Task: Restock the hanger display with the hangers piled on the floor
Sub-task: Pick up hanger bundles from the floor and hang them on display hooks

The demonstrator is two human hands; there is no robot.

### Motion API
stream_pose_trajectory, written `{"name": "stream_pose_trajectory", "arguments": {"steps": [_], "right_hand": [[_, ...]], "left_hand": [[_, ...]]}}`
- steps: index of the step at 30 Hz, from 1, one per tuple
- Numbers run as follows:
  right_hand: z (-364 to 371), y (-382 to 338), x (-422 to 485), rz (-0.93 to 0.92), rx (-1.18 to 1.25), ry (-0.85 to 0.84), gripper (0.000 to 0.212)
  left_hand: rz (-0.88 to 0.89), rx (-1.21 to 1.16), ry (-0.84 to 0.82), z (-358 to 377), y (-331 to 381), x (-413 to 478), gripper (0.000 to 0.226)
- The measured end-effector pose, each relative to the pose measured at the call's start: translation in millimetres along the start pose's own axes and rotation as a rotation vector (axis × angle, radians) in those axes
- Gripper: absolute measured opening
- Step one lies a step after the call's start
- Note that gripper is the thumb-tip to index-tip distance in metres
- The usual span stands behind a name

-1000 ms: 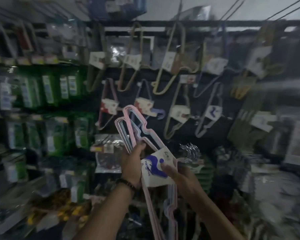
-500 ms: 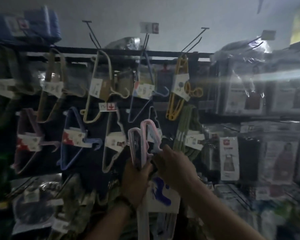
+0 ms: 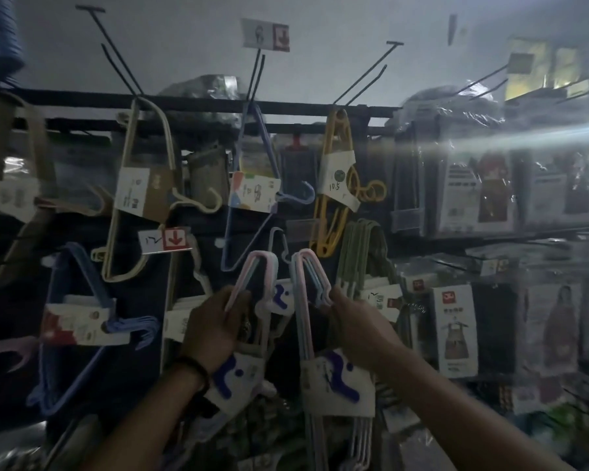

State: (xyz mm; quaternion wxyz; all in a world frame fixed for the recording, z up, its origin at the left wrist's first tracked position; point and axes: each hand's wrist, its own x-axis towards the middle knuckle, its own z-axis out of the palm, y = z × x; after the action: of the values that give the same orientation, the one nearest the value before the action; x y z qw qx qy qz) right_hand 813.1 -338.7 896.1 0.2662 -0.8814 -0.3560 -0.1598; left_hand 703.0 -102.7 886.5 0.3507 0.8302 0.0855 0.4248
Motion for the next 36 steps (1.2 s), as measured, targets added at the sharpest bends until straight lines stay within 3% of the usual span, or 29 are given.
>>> {"name": "stream_pose_trajectory", "arguments": {"steps": [4, 7, 10, 14, 17, 24, 30, 36], "right_hand": [[19.0, 8.4, 34.6, 0.001, -0.194, -0.055, 0.023], [29.3, 8.1, 63.1, -0.038, -0.275, -0.062, 0.037], [30.2, 4.4, 82.7, -0.085, -0.303, 0.0, 0.042], [19.3, 6.4, 89.6, -0.133, -0.332, 0.139, 0.041], [12.0, 13.1, 90.0, -0.15, -0.331, 0.207, 0.041], [29.2, 27.7, 94.8, -0.17, -0.229, 0.252, 0.036], [60.0, 31.1, 110.6, -0.18, -0.198, 0.276, 0.037], [60.7, 36.7, 96.5, -0.257, -0.08, 0.416, 0.024]], "left_hand": [[0.201, 0.183, -0.119, -3.0, -31.0, 28.2, 0.016], [0.375, 0.305, -0.131, 1.3, -32.7, 36.0, 0.027], [0.386, 0.253, -0.115, 5.2, -32.9, 40.5, 0.045], [0.4, 0.207, -0.06, 6.6, -25.1, 43.7, 0.041], [0.405, 0.198, -0.072, 14.1, -20.6, 49.9, 0.054], [0.381, 0.205, -0.136, 29.7, -18.0, 62.5, 0.063], [0.314, 0.179, -0.131, 39.2, -10.9, 59.6, 0.018], [0.345, 0.162, -0.17, 38.0, -12.8, 57.7, 0.035]]}}
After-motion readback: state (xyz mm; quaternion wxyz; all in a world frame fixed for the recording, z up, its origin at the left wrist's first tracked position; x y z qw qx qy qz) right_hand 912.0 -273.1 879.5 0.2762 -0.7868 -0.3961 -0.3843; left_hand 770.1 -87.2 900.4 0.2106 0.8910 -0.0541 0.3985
